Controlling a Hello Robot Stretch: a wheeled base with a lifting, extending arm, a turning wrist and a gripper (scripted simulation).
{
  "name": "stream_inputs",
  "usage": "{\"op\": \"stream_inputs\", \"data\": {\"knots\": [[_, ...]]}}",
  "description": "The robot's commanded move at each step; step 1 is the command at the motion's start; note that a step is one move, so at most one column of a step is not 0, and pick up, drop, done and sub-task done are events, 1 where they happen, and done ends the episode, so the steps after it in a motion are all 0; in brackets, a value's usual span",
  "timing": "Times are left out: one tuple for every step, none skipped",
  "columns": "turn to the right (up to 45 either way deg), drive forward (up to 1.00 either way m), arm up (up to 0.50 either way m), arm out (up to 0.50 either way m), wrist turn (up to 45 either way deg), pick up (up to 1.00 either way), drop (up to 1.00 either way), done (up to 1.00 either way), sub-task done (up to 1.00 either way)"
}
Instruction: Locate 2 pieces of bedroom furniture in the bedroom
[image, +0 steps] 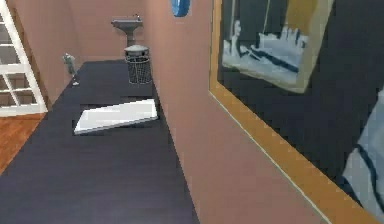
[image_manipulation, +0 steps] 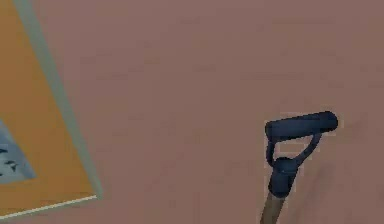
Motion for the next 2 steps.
{"op": "stream_inputs", "data": {"knots": [[-15.0,0.0,0.0,0.0,0.0,0.0,0.0,0.0,0.0],[0.0,0.45,0.0,0.0,0.0,0.0,0.0,0.0,0.0]]}}
